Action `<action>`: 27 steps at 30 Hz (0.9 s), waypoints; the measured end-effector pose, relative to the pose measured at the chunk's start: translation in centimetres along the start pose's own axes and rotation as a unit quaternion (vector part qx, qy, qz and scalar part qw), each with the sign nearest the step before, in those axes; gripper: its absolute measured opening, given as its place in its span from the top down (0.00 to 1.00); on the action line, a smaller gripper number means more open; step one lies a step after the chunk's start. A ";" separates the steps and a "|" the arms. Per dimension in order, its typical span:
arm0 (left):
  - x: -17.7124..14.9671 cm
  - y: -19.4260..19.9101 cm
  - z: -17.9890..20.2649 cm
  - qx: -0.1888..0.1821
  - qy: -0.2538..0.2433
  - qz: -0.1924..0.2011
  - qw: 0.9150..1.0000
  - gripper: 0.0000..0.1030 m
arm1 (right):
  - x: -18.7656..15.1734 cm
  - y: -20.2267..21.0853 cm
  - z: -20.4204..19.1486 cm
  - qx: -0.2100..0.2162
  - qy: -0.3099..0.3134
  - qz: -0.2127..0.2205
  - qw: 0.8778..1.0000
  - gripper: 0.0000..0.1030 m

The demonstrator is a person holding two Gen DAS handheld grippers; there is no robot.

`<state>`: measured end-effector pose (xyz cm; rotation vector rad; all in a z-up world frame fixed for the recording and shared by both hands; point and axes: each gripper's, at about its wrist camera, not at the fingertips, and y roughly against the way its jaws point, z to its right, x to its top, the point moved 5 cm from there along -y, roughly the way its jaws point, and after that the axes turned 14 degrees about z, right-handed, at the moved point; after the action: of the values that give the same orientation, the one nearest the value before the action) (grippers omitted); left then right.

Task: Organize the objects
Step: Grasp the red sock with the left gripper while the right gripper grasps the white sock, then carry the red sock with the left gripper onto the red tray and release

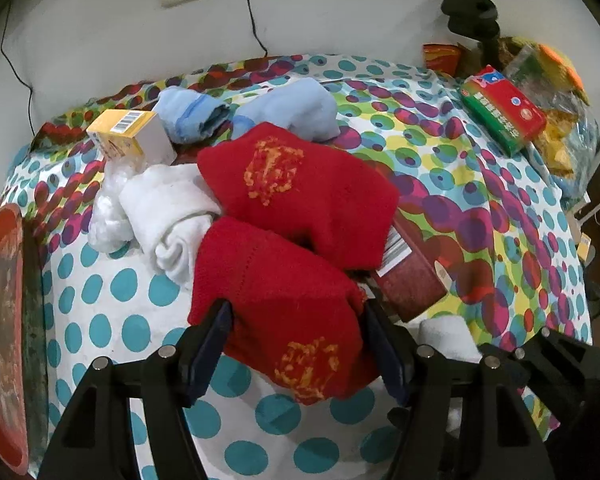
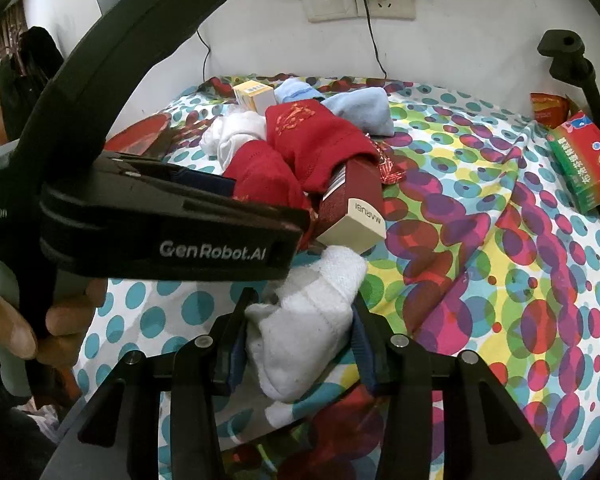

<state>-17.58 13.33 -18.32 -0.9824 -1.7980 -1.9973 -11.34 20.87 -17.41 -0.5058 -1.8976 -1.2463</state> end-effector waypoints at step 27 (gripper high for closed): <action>-1.3 5.8 -1.9 -0.025 -0.011 0.035 0.999 0.67 | -0.3 0.3 -0.8 -0.016 0.033 0.013 0.999 0.58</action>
<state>-13.64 10.12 -14.67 -1.0717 -1.7074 -2.0061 -10.63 20.32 -17.31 -0.4976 -1.8135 -1.2625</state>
